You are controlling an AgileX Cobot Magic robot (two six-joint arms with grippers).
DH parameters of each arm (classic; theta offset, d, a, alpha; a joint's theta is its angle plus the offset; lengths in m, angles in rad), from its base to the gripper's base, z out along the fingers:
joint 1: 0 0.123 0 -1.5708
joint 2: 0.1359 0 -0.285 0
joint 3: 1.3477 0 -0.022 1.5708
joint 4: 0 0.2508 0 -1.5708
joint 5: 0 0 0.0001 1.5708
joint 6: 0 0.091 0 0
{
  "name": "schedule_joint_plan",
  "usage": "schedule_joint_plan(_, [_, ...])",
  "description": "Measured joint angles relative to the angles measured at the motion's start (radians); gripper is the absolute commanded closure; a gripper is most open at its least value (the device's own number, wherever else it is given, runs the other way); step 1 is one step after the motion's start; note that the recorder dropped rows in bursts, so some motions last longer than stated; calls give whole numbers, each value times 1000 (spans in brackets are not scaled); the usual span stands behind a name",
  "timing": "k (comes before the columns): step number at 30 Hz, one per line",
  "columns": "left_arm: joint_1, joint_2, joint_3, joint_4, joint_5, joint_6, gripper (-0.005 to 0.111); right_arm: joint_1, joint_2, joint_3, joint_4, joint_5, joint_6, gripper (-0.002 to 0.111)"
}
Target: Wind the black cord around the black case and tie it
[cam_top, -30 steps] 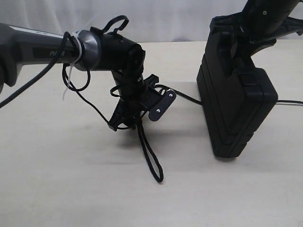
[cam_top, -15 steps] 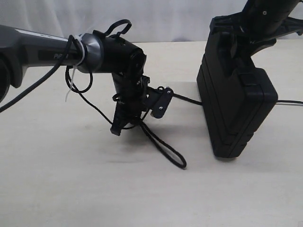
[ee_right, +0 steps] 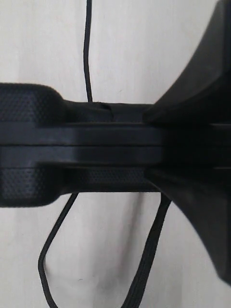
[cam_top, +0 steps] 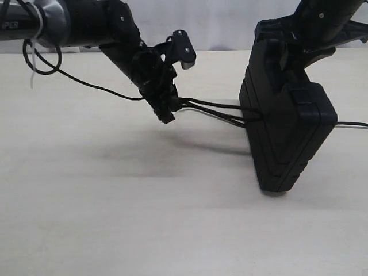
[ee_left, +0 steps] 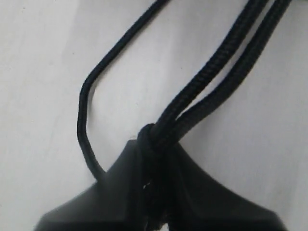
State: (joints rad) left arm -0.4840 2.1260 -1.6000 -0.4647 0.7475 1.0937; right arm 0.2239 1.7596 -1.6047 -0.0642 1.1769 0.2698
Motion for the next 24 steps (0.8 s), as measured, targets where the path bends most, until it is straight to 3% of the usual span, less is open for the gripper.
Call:
schedule_joint_plan(6, [62, 0, 2, -333, -82, 57, 107, 0, 0, 0, 0, 0, 0, 104])
schedule_joint_plan(24, [65, -23, 2, -480, -54, 115, 107, 0, 0, 0, 0, 0, 0, 104])
